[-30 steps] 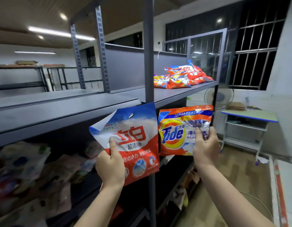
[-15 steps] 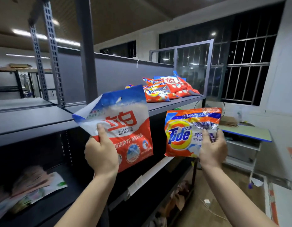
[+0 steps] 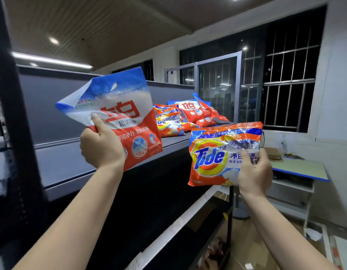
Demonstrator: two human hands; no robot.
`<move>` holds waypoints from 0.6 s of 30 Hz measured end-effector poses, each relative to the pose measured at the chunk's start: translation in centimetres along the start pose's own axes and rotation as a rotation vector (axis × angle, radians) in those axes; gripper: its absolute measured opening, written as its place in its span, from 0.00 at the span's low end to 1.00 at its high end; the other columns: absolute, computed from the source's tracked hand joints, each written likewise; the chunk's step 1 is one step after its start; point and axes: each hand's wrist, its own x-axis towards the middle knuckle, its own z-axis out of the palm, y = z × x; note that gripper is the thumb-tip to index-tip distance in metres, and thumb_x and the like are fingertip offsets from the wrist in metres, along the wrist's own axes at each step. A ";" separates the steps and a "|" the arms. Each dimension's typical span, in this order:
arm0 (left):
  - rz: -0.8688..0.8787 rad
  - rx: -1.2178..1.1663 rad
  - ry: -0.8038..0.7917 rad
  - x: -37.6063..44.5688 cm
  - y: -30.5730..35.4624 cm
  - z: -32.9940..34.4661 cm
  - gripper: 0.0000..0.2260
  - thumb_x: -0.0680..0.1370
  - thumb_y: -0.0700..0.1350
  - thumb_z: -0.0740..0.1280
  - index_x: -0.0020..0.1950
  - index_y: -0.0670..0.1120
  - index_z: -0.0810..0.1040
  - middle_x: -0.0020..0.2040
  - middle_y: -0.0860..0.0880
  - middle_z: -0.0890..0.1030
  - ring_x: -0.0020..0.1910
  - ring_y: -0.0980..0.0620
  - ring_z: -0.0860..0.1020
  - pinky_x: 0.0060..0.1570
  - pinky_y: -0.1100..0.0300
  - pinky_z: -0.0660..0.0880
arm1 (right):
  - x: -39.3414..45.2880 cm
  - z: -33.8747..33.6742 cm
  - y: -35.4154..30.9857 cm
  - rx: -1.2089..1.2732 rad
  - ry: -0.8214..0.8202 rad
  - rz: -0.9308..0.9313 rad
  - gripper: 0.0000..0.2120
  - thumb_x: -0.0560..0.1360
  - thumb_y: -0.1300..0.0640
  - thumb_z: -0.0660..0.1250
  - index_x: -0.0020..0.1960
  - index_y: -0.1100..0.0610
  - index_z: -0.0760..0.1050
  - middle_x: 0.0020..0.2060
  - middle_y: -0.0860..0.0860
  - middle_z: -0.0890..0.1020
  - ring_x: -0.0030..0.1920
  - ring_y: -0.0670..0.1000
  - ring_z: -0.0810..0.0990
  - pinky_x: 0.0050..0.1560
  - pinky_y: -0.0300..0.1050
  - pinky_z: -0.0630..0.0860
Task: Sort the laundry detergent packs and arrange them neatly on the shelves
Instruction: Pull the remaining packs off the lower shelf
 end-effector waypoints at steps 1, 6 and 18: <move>0.000 0.004 0.018 0.1 -0.2 1.4 0.25 0.80 0.60 0.52 0.45 0.42 0.78 0.47 0.43 0.83 0.45 0.41 0.80 0.45 0.52 0.73 | 1.1 0.8 0.4 0.002 0.000 -0.005 0.14 0.76 0.50 0.66 0.35 0.51 0.65 0.29 0.44 0.73 0.30 0.44 0.71 0.31 0.43 0.62; -0.014 -0.064 0.050 0.9 -0.6 8.8 0.20 0.79 0.61 0.52 0.40 0.48 0.72 0.45 0.45 0.82 0.42 0.44 0.80 0.45 0.53 0.75 | 6.9 6.2 2.4 0.050 -0.059 -0.026 0.15 0.76 0.50 0.65 0.34 0.50 0.64 0.29 0.44 0.73 0.30 0.43 0.72 0.30 0.42 0.62; 0.113 -0.047 0.235 5.2 -0.6 21.7 0.27 0.78 0.62 0.51 0.44 0.42 0.79 0.46 0.43 0.83 0.45 0.41 0.79 0.40 0.56 0.70 | 18.0 22.1 5.2 0.240 -0.065 0.078 0.11 0.76 0.50 0.64 0.38 0.50 0.65 0.31 0.44 0.74 0.37 0.50 0.76 0.40 0.46 0.70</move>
